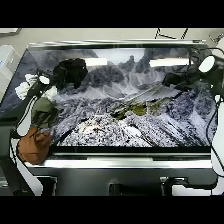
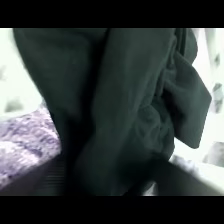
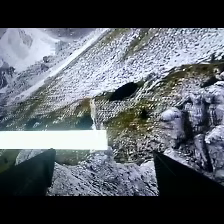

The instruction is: Fold the clothes and pants, and hang the long-sleeved shirts on hangers.

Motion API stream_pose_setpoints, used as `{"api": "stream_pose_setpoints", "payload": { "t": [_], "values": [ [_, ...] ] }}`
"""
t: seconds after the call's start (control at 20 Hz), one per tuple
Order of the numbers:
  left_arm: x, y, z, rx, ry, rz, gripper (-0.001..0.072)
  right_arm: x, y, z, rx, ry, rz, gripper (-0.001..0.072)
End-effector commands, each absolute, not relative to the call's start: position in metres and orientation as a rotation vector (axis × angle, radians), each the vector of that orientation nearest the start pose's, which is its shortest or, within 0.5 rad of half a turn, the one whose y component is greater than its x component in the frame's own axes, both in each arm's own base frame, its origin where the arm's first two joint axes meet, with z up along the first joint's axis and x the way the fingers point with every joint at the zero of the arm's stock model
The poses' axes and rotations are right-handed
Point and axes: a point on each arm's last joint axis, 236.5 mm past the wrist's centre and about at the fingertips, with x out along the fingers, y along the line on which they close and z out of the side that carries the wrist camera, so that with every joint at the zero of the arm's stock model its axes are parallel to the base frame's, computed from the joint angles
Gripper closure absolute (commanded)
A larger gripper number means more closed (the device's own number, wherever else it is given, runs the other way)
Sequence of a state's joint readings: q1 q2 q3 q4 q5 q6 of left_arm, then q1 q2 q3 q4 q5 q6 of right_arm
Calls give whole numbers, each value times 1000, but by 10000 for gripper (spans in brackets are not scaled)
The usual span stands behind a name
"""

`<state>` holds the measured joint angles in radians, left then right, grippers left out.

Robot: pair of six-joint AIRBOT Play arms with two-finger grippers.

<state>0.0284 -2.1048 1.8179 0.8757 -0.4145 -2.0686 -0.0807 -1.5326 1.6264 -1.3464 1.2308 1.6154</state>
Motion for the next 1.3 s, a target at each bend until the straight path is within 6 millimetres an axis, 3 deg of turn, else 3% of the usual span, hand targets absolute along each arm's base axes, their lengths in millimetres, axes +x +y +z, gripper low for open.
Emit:
{"api": "stream_pose_setpoints", "payload": {
  "t": [0.0, 0.05, 0.15, 0.2, 0.3, 0.4, 0.45, 0.55, 0.6, 0.7, 0.8, 0.85, 0.9, 0.95, 1.0, 1.1, 1.15, 1.25],
  "values": [
    [679, -66, -33, -1214, 700, 73, 688, 469, 14, 71, 268, 1178, 59, 36],
    [676, -77, 3, -1059, 672, -29, 688, 469, 12, 77, 246, 1160, 66, 37],
    [654, -107, 100, -680, 572, -263, 689, 474, 9, 96, 220, 1091, 66, 37],
    [626, -133, 152, -516, 537, -389, 689, 472, 9, 109, 217, 1063, 67, 37],
    [547, -189, 228, -262, 530, -588, 689, 460, 10, 138, 207, 1015, 73, 37],
    [464, -239, 268, -71, 534, -709, 689, 440, 12, 173, 172, 958, 92, 37],
    [430, -260, 275, -28, 536, -745, 689, 430, 13, 189, 158, 930, 98, 37],
    [373, -305, 258, 3, 602, -816, 689, 409, 13, 220, 143, 872, 98, 38],
    [350, -328, 232, -9, 680, -842, 689, 399, 13, 231, 135, 853, 97, 38],
    [320, -373, 164, -34, 810, -873, 689, 380, 14, 247, 124, 832, 95, 38],
    [306, -412, 86, -175, 946, -809, 686, 366, 10, 250, 120, 848, 77, 38],
    [295, -425, 51, -202, 1036, -794, 508, 361, 8, 246, 120, 874, 66, 38],
    [278, -435, 26, -243, 1162, -792, -13, 356, 6, 240, 122, 911, 54, 37],
    [268, -433, 17, -233, 1253, -807, -13, 351, 7, 232, 122, 955, 56, 28],
    [273, -415, 19, -150, 1275, -832, -13, 345, 8, 220, 125, 1015, 58, 22],
    [320, -347, 44, -49, 1239, -752, -13, 330, 15, 181, 149, 1194, 86, 18],
    [349, -298, 58, -59, 1227, -652, -13, 322, 23, 153, 175, 1287, 114, 17],
    [379, -201, 62, -170, 1281, -460, -12, 308, 44, 95, 250, 1433, 189, 7]
  ]
}}
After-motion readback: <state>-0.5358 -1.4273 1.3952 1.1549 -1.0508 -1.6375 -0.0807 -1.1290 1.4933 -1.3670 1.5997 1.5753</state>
